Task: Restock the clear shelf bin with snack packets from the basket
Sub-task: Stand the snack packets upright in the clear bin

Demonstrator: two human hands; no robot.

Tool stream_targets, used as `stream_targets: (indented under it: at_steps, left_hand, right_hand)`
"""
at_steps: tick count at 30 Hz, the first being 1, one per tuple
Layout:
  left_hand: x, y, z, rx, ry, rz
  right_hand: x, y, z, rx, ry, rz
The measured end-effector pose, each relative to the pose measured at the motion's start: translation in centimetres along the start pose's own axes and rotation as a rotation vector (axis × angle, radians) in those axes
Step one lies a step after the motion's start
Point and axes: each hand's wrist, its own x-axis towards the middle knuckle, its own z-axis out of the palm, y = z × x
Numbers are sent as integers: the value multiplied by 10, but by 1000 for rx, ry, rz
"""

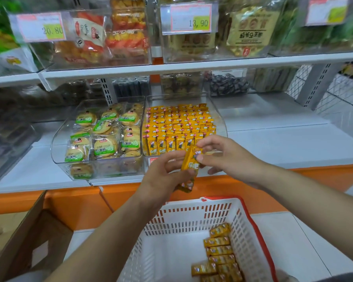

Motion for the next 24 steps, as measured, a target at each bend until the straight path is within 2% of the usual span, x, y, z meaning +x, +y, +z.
stream_targets:
  at_steps: [3,7,11,13,15,17,21,24]
  left_hand:
    - [0,1,7,122,22,48]
    - [5,12,13,263,-3,115]
    - [42,27,8,379,131,193]
    - [73,31,10,517,200,261]
    - [106,31,17,665,191,284]
    - [135,27,24,809,108,308]
    - [176,14,35,1251,-3,438]
    - [190,5,34,1352,-5,474]
  right_hand:
    - [-1,4,-7,77,-14,25]
    - [1,-1,-27,-11,19,-40]
    - [11,-3,-58,-133,285,-128]
    - [19,-1,-68,-161,432,-158]
    - [28,2,-72,-227,507,-187]
    - [37,6,-72,-340,509,-216]
    - [54,15,-67,-599,460,-239]
    - [67,22,-66,-719,429,-254]
